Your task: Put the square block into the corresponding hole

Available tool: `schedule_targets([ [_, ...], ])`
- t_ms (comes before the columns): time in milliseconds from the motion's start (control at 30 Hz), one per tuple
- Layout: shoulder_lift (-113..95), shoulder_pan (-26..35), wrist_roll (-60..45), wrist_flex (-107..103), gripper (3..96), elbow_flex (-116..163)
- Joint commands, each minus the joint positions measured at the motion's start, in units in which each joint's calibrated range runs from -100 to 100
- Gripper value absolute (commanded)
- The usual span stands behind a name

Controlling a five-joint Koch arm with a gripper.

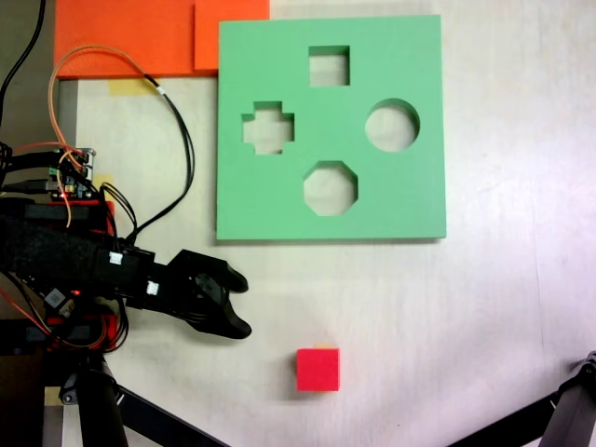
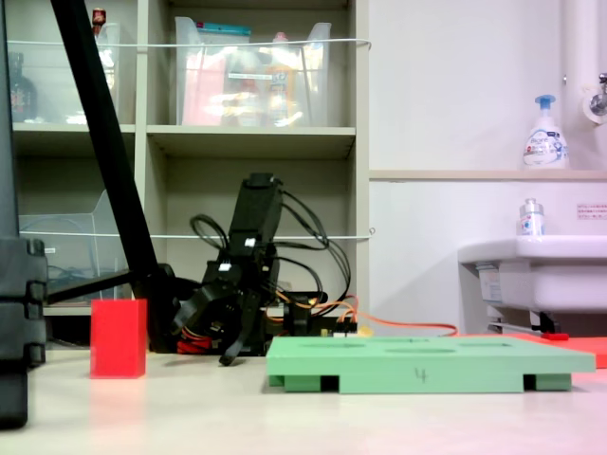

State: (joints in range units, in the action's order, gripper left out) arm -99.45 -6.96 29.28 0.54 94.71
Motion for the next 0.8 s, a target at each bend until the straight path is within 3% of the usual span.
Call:
schedule_targets([
  [33,-0.55,-1.03,4.69,-38.81,45.7,-21.33],
  [233,24.87,-1.66,8.84,-78.49,46.1,-64.1],
  [500,43.59,-3.13,8.79,-94.18,53.0,-93.71],
  [700,64.12,-5.47,6.79,-95.24,76.0,-108.67],
  [800,77.8,-6.4,4.93,-97.75,93.6,-118.14],
])
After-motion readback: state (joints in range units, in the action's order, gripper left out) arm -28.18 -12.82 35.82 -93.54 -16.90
